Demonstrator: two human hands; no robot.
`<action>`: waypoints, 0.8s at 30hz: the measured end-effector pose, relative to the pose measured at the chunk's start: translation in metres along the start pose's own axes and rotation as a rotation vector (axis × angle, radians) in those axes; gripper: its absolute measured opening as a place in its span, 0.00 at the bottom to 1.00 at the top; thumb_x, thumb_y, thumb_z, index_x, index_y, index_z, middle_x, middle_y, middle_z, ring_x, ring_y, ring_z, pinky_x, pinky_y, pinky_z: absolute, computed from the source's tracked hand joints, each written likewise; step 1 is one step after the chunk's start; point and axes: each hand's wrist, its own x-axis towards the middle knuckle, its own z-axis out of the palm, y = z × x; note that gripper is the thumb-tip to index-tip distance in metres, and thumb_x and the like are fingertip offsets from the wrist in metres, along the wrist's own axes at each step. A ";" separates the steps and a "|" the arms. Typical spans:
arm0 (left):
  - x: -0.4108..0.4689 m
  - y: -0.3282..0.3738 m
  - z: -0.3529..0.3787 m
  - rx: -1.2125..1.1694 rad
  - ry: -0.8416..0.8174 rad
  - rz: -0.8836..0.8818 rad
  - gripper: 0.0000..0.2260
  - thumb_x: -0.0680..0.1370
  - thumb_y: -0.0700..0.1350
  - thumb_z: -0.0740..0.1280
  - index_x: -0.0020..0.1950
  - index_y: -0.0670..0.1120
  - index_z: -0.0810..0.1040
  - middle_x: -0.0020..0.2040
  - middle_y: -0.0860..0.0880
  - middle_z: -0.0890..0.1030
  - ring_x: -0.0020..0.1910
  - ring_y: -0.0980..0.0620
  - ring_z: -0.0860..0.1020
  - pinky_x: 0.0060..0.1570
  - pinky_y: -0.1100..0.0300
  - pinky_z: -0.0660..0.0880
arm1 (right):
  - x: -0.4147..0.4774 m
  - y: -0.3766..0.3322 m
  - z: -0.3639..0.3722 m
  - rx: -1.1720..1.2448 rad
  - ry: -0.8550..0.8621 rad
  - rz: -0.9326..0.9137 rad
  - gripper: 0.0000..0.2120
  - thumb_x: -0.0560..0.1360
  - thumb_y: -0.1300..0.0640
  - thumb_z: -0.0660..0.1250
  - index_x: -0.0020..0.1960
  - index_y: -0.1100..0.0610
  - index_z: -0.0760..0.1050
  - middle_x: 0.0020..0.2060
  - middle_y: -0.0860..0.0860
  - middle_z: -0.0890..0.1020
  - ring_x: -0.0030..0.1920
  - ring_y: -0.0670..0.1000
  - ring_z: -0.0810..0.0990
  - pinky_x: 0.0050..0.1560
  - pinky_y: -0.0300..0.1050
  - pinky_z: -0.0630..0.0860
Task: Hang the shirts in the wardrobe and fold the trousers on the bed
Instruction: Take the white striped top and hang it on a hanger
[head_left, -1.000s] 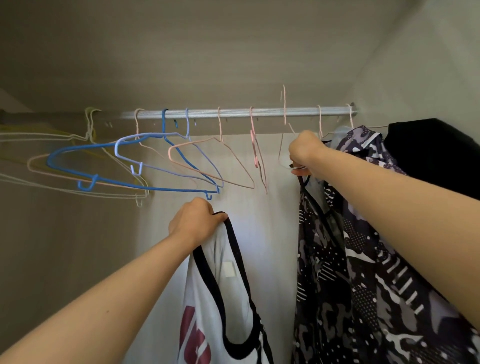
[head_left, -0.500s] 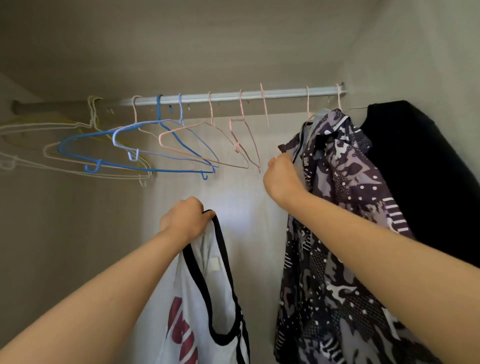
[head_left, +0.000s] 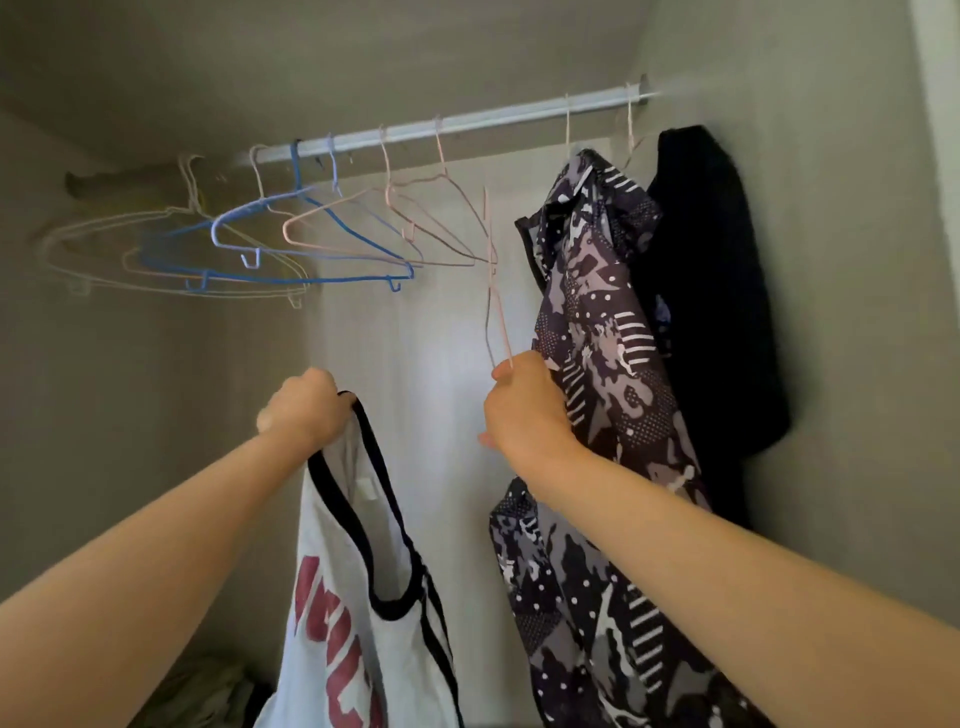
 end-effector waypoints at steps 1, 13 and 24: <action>-0.008 -0.001 0.000 0.083 -0.001 -0.001 0.12 0.82 0.49 0.61 0.47 0.40 0.72 0.47 0.40 0.78 0.43 0.40 0.76 0.42 0.53 0.71 | -0.007 0.005 -0.002 -0.027 -0.023 0.036 0.15 0.77 0.70 0.52 0.60 0.63 0.69 0.50 0.53 0.68 0.46 0.53 0.71 0.54 0.57 0.79; -0.043 -0.056 0.008 0.158 -0.074 -0.114 0.12 0.81 0.51 0.62 0.51 0.42 0.71 0.43 0.43 0.73 0.43 0.41 0.74 0.41 0.52 0.71 | -0.048 0.032 -0.035 0.055 -0.094 0.128 0.15 0.82 0.56 0.57 0.38 0.56 0.74 0.26 0.49 0.65 0.23 0.47 0.62 0.18 0.34 0.60; -0.043 -0.145 0.014 0.083 -0.146 -0.258 0.16 0.78 0.53 0.67 0.52 0.39 0.77 0.43 0.41 0.78 0.43 0.40 0.78 0.45 0.50 0.77 | -0.070 0.052 -0.030 0.039 -0.213 0.160 0.14 0.80 0.60 0.59 0.39 0.59 0.77 0.24 0.49 0.59 0.25 0.47 0.55 0.20 0.35 0.54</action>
